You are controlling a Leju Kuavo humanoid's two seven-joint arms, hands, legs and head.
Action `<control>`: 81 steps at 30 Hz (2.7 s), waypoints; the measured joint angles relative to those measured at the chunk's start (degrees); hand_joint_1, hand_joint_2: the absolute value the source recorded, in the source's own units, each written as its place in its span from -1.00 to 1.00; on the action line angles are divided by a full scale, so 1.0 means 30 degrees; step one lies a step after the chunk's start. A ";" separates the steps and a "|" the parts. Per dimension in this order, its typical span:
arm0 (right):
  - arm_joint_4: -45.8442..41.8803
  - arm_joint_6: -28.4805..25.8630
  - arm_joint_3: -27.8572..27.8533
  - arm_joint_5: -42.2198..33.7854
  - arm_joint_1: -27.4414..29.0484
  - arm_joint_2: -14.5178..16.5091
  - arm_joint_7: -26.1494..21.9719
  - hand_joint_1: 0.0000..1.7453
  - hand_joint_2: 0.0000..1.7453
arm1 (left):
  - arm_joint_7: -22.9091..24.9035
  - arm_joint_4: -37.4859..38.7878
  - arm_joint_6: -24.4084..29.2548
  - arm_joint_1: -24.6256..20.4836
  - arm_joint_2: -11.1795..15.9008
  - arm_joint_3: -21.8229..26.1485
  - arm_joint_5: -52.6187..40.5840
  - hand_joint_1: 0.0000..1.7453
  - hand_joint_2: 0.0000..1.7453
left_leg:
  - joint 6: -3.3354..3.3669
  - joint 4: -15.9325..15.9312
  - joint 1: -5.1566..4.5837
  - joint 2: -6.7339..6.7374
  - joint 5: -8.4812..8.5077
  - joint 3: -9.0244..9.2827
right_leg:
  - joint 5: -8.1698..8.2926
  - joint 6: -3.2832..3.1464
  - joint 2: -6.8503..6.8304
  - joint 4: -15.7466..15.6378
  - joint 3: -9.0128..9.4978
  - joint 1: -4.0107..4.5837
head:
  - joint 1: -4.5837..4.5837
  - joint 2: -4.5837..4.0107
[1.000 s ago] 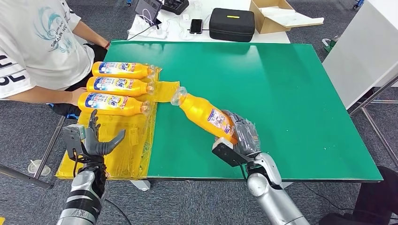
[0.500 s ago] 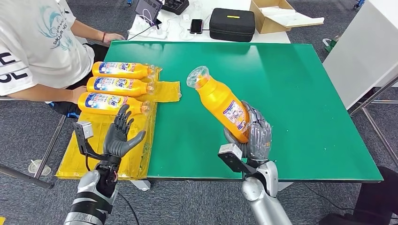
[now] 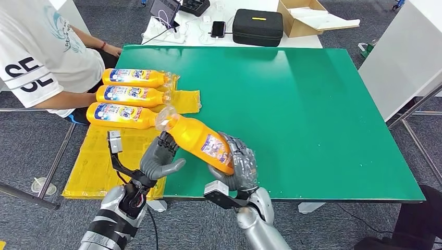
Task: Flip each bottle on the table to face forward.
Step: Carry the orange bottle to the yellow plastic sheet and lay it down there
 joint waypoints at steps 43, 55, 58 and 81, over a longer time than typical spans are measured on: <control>0.6112 0.0588 0.3136 -0.1738 -0.2496 0.1460 0.0951 -0.84 0.00 | -0.0496 0.0922 0.1279 -0.0627 0.0679 -0.1681 0.0339 1.00 1.00 | 0.0000 0.0001 -0.0003 0.0002 0.0000 0.0003 | 0.0000 0.0000 0.0001 0.0000 -0.0001 -0.0003 | 0.0005 0.0004; 0.4229 0.1731 0.3107 -0.2388 -0.2091 0.1098 0.2676 -1.00 -1.00 | -0.1495 -0.0186 0.6620 -0.0851 0.0694 0.0800 -0.2137 1.00 1.00 | -0.0003 0.0001 0.0001 0.0001 0.0004 0.0009 | 0.0001 -0.0001 0.0001 0.0000 -0.0004 0.0000 | 0.0000 0.0000; 0.3528 0.1809 0.3094 -0.2310 -0.1950 0.0985 0.2863 -1.00 -1.00 | -0.1497 -0.0401 0.6714 -0.0945 0.0685 0.1388 -0.2430 1.00 1.00 | -0.0004 0.0001 0.0000 0.0004 0.0005 0.0008 | 0.0001 -0.0001 0.0002 0.0001 -0.0003 -0.0001 | 0.0007 0.0002; -0.5517 0.1743 0.1921 -0.7532 0.0706 0.0327 0.0794 -1.00 -1.00 | -0.2321 -0.1200 2.0543 -0.2598 0.1681 0.3971 -1.9182 1.00 1.00 | -0.0005 0.0002 -0.0002 0.0004 0.0004 0.0005 | 0.0001 -0.0001 0.0003 0.0001 -0.0007 -0.0003 | 0.0005 0.0002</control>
